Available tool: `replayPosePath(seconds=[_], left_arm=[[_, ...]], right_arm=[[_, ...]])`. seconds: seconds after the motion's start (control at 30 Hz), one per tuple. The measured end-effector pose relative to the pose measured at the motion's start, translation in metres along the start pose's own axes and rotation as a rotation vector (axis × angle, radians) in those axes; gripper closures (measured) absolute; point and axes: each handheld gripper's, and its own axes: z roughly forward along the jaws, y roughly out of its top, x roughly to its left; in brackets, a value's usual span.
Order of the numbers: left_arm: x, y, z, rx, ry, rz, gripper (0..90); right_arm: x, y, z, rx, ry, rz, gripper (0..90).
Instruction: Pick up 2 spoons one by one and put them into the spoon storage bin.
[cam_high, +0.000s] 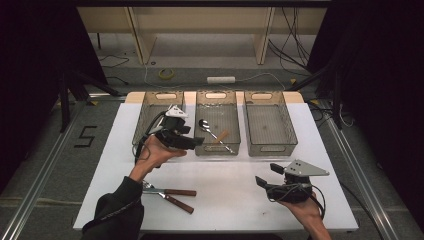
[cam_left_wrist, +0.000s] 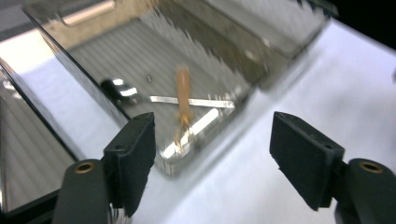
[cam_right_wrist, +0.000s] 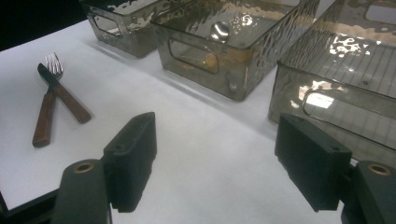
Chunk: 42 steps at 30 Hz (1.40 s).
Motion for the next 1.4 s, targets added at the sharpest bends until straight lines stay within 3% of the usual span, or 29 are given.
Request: replayPosePath(seconds=[0.2,0.27,0.53,0.67,0.93,1.17,1.4], left_arm=[[-0.009,-0.010,-0.009,0.043,-0.012,0.075,28.4],[-0.010,-0.013,-0.011,0.047,-0.020,0.084,28.1],[-0.016,-0.024,-0.008,0.134,-0.026,0.146,24.7],[-0.017,-0.031,-0.006,0.161,-0.035,0.161,22.9],[-0.014,-0.044,-0.008,0.234,-0.007,0.185,21.7],[-0.015,-0.050,-0.009,0.290,0.002,0.226,21.6],[-0.017,-0.054,-0.009,0.322,0.008,0.240,21.9]], right_arm=[[0.001,0.000,0.001,0.005,0.003,-0.012,30.4],[0.001,0.000,0.000,-0.001,0.005,-0.010,30.4],[0.001,0.000,-0.002,-0.016,0.013,-0.001,30.3],[0.001,0.000,-0.002,-0.016,0.017,0.001,29.5],[0.000,0.000,-0.002,-0.022,0.022,0.013,28.6],[0.001,0.000,-0.001,-0.020,0.025,0.010,28.6],[0.001,0.000,-0.001,-0.019,0.027,0.007,28.6]])
